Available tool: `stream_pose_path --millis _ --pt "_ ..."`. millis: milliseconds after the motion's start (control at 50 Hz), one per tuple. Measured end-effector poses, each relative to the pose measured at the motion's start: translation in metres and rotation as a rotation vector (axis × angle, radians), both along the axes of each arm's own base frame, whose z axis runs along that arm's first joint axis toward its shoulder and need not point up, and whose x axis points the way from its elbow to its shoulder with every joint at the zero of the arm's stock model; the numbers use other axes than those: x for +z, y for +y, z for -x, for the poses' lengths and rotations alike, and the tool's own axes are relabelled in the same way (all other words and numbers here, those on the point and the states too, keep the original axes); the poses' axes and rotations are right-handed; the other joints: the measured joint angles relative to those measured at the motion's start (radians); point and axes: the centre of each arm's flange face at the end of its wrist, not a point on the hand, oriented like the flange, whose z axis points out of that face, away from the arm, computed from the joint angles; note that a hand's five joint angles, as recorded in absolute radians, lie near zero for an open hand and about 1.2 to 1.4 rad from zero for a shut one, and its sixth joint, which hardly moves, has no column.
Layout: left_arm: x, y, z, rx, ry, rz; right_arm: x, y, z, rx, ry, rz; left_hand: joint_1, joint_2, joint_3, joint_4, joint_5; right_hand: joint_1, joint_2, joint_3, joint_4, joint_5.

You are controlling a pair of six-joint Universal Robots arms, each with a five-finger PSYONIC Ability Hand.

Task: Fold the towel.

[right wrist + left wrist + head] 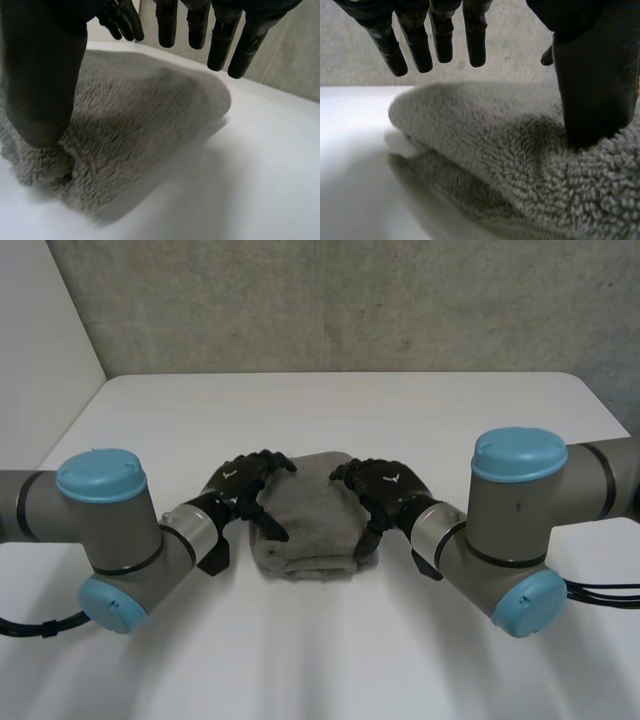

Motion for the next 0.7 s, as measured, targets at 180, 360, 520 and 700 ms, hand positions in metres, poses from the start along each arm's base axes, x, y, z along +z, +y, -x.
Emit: stream_pose_path --millis 180,360,520,700 --pt "-0.017 0.001 -0.002 0.004 -0.02 -0.041 -0.025 -0.007 0.005 -0.017 0.02 -0.041 0.0 0.0 0.0 0.0 0.0 -0.004 0.0 0.0 0.0 0.0" --pt "0.005 0.002 -0.003 0.006 -0.013 -0.01 0.004 -0.016 0.011 -0.045 -0.013 0.018 0.0 0.0 0.0 0.0 0.0 -0.013 0.0 0.0 0.0 0.0" --pt "0.071 0.004 -0.006 0.022 0.039 0.126 0.068 -0.017 0.021 -0.08 -0.091 0.139 0.0 0.0 0.0 0.0 0.0 -0.013 0.0 0.0 0.0 0.0" --pt "0.164 0.007 -0.014 0.048 0.121 0.303 0.154 -0.021 0.053 -0.24 -0.165 0.305 -0.012 0.0 -0.013 -0.009 -0.009 -0.013 0.0 -0.001 0.0 0.0"
